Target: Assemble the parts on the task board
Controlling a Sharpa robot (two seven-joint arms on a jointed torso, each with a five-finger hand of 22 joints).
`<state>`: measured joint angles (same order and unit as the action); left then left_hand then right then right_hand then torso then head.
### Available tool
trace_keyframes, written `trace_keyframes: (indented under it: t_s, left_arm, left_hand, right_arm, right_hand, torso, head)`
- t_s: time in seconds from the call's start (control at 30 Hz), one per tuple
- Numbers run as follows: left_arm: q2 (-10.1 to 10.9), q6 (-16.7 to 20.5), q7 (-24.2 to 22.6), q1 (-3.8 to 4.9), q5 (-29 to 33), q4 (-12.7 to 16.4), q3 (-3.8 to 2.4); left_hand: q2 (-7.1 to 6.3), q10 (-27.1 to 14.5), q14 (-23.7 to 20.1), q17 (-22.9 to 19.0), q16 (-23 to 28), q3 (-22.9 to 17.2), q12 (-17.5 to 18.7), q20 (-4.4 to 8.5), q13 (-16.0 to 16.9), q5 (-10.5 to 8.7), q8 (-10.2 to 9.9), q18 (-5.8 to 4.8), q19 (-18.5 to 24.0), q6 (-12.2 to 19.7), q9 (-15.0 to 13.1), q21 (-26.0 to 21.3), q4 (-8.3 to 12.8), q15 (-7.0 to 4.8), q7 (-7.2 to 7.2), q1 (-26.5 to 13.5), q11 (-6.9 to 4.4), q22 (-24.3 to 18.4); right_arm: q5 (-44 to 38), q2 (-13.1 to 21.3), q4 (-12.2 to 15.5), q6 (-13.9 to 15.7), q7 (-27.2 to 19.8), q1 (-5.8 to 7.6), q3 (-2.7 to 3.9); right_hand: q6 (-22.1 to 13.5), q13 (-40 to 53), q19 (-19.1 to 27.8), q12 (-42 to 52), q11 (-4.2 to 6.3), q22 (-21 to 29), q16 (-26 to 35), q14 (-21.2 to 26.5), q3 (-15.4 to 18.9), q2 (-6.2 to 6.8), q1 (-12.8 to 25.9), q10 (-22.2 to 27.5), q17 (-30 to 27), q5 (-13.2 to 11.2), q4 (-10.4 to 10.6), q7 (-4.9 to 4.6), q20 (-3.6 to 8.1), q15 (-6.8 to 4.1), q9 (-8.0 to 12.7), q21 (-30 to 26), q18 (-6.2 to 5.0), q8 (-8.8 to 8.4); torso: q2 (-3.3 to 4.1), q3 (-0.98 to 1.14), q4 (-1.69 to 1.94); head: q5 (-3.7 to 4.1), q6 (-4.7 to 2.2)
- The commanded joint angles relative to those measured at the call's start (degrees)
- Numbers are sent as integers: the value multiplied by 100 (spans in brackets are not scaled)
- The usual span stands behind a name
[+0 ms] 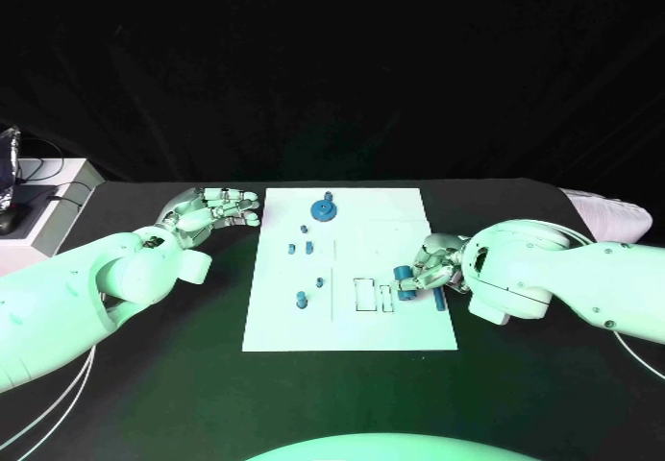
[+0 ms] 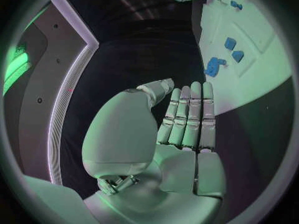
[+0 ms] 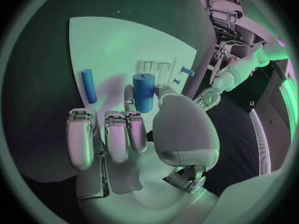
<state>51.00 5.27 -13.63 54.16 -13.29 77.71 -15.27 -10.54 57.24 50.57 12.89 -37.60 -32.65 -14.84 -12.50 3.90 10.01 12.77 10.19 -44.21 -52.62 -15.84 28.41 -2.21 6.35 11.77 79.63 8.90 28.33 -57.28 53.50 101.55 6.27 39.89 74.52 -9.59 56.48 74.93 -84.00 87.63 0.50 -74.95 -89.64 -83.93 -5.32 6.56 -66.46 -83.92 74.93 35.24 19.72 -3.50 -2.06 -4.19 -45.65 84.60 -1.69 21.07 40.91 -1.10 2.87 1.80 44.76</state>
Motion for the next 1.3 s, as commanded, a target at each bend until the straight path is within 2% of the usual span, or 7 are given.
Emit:
trace_keyframes:
  t_s: [0.03, 0.23, 0.57, 0.77, 1.07, 1.3]
  left_arm:
    - [-14, -109, 8, 1, 33, 6, -3]
    - [-19, -126, 19, 1, 32, 5, -3]
    - [-20, -143, 24, 1, 32, 13, -3]
    - [-15, -148, 25, 1, 32, 18, -3]
    - [-9, -154, 27, 1, 32, 22, -3]
    - [-6, -154, 29, 1, 32, 22, -3]
  left_hand:
    - [-7, -29, 17, 9, 21, 1, 10, -23, -7, 0, 13, -4, -20, 32, 5, -23, -17, 6, -5, -47, 10, -7]
    - [-11, -35, 16, 10, 22, 2, 13, -24, -8, -1, 13, -4, -22, 33, 6, -26, -16, 7, -4, -47, 12, -8]
    - [-13, -43, 15, 10, 23, 2, 17, -25, -9, -1, 14, -3, -23, 34, 7, -29, -15, 9, -3, -46, 14, -10]
    - [-13, -43, 15, 10, 23, 2, 17, -25, -9, -1, 14, -3, -23, 34, 7, -29, -15, 9, -3, -46, 14, -10]
    - [-13, -43, 15, 10, 23, 2, 17, -25, -9, -1, 14, -3, -23, 34, 7, -29, -15, 9, -3, -46, 14, -10]
    - [-16, -60, 12, 12, 28, 2, 24, -27, -10, -1, 17, -3, -28, 37, 11, -40, -15, 13, 0, -48, 19, -15]
  right_arm:
    - [495, -104, 16, 146, 62, 28, -2]
    - [692, -337, -20, 179, 60, 48, -3]
    - [621, -672, -183, 192, 62, -20, -12]
    - [558, -764, -235, 184, 65, -59, -19]
    - [428, -820, -256, 159, 69, -79, -25]
    - [302, -843, -303, 155, 72, -84, -27]
  right_hand:
    - [71, 1326, -486, -35, 44, -1381, -36, -607, -337, -7, 12, -467, 1507, -40, -298, 23, 40, -25, 1, 34, 75, 12]
    - [73, 1322, -484, -42, 43, -1378, -36, -607, -348, -1, 24, -464, 1507, -46, -298, 23, 40, -25, 0, 25, 73, 10]
    - [76, 1299, -476, -79, 38, -1371, -36, -607, -433, 66, 108, -445, 1507, -128, -301, 17, 37, -21, -10, -3, 68, -12]
    - [81, 1291, -472, -94, 29, -1368, -36, -607, -513, 122, 205, -438, 1507, -269, -302, 7, 31, -13, -25, -16, 66, -33]
    - [80, 1287, -471, -100, 27, -1368, -36, -607, -528, 132, 219, -435, 1507, -296, -302, 5, 30, -13, -27, -16, 65, -37]
    - [79, 1268, -464, -132, 19, -1361, -36, -607, -573, 181, 286, -419, 1507, -409, -302, -4, 24, -6, -38, -42, 61, -54]
  torso:
    - [6, 6, 10]
    - [11, 5, 14]
    - [9, 3, 11]
    - [11, 7, 9]
    - [8, 9, 6]
    - [12, 3, 6]
  head:
    - [6, 1]
    - [10, 5]
    - [2, 24]
    - [-13, 35]
    - [-22, 50]
    - [-23, 56]
